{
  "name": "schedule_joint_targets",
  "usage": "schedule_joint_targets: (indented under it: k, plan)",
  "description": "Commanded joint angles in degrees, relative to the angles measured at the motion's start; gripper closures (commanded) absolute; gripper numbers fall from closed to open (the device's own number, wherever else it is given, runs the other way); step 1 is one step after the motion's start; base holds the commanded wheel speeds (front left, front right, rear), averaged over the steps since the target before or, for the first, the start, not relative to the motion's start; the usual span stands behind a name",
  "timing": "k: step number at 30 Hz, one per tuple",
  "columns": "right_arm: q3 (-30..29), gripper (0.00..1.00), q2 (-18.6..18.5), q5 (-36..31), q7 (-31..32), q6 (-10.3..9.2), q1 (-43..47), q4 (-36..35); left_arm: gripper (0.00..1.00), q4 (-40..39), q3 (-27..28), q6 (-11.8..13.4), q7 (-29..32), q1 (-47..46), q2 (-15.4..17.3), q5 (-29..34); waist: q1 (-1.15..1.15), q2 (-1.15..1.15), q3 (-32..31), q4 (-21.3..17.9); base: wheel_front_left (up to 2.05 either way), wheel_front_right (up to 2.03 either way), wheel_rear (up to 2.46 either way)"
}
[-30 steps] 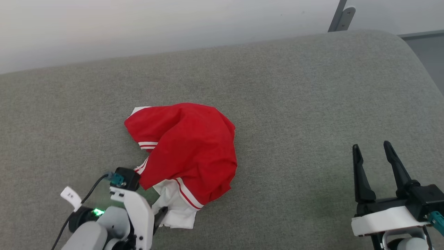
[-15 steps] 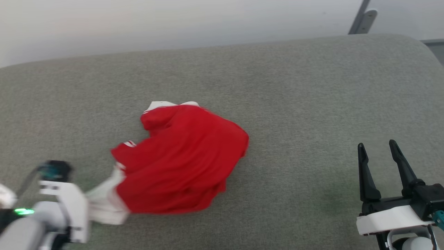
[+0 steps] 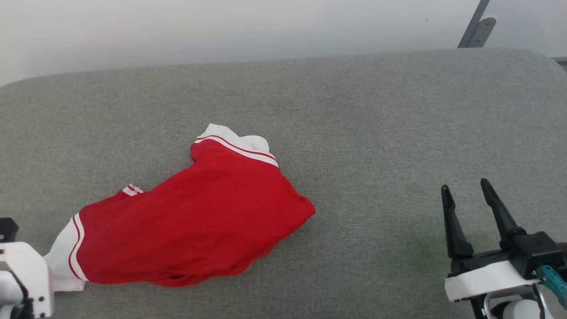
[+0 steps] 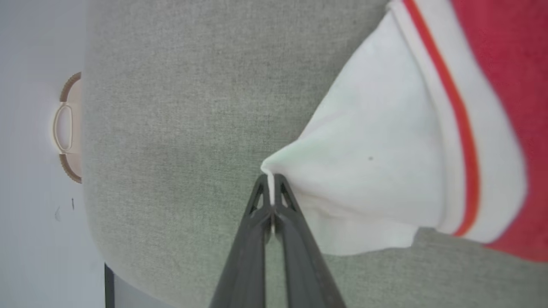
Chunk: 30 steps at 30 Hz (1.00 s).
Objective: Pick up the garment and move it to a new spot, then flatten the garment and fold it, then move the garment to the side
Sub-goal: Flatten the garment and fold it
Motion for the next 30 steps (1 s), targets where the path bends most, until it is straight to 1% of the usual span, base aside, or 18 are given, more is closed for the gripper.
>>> schedule_joint_targets:
  k: [1, 2, 3, 4, 6, 7, 9, 13, 15, 18, 23, 26, 28, 30]
  plan:
    - [0.42, 0.0, -0.32, 0.45, -0.15, 0.01, -0.6, 0.21, 0.98, 0.87, -0.21, -0.78, -1.52, -0.52, -0.96, -0.25, 0.0, 0.0, 0.08, 0.13, 0.0, 0.0, 0.0]
    - [0.77, 0.0, -0.4, 0.56, -0.15, 0.01, -0.77, 0.25, 0.57, 1.14, 0.17, -1.15, -2.49, -0.79, -1.96, -1.28, 0.0, 0.0, 0.1, 0.25, 0.0, 0.0, 0.0]
    - [0.99, 0.0, -0.57, 0.6, -0.15, 0.01, -0.93, 0.27, 0.26, 1.34, 0.41, -1.5, -3.49, -0.94, -2.46, -1.59, 0.0, 0.0, 0.13, 0.37, 0.0, 0.0, 0.0]
    - [1.18, 0.0, -0.82, 0.72, -0.15, 0.01, -0.95, 0.32, 0.0, 1.27, 0.55, -1.98, -4.59, -1.09, -2.99, -2.0, 0.0, 0.0, 0.17, 0.57, 0.0, 0.0, 0.0]
    - [1.95, 0.0, -1.19, 1.15, -0.15, 0.01, -1.02, 0.7, 0.0, 0.88, 1.28, -2.82, -6.66, -1.39, -4.3, -3.36, 0.0, 0.0, 0.31, 1.02, 0.0, 0.0, 0.0]
    - [1.95, 0.0, -1.19, 1.15, -0.15, 0.01, -1.02, 0.7, 0.0, 0.88, 1.28, -2.82, -6.66, -1.39, -4.3, -3.36, 0.0, 0.0, 0.31, 1.02, 0.0, 0.0, 0.0]
    - [2.8, 0.0, -1.74, 1.35, -0.15, 0.01, -1.44, 1.05, 0.0, 0.03, 1.86, -3.07, -9.02, -1.68, -4.84, -3.61, 0.0, 0.0, 0.49, 1.54, 0.0, 0.0, 0.0]
    - [4.23, 0.0, -2.88, 2.09, -0.15, 0.01, -2.31, 2.05, 0.0, -3.27, 3.6, -2.23, -15.89, -1.5, -6.44, -3.43, 0.0, 0.0, 0.83, 3.18, 0.0, 0.0, 0.0]
    - [5.21, 0.0, -3.44, 2.55, -0.15, 0.01, -3.07, 2.79, 0.0, -5.54, 3.93, -2.55, -19.29, -0.47, -7.48, -3.49, 0.0, 0.0, 1.03, 4.2, 0.0, 0.0, 0.0]
    - [7.06, 0.0, -4.52, 3.62, -0.15, 0.01, -4.49, 4.3, 0.0, -8.86, 3.95, -2.46, -24.47, 0.83, -8.75, -2.15, 0.0, 0.0, 1.27, 6.21, 0.0, 0.0, 0.0]
    - [11.2, 0.0, -6.99, 5.81, -0.15, 0.01, -8.15, 7.93, 0.0, -13.59, 3.48, -2.09, -33.72, 2.51, -12.06, -0.47, 0.0, 0.0, 1.75, 10.03, 0.0, 0.0, 0.0]
    - [14.29, 0.0, -8.66, 7.33, -0.05, 0.01, -11.32, 10.77, 0.0, -14.94, 3.19, -2.24, -38.92, 3.6, -14.45, 0.0, 0.0, 0.0, 1.95, 12.38, 0.0, 0.0, 0.0]
    - [16.28, 0.0, -9.69, 8.66, 0.84, 0.01, -13.65, 12.61, 0.0, -15.58, 2.96, -2.87, -42.5, 4.05, -15.98, 0.2, 0.0, 0.0, 2.1, 13.95, 0.0, 0.0, 0.0]
    - [18.38, 0.0, -10.88, 9.65, 2.08, 0.01, -16.15, 14.27, 0.0, -15.33, 2.83, -2.98, -45.07, 4.77, -17.44, 0.29, 0.0, 0.0, 2.33, 15.47, 0.0, 0.0, 0.0]
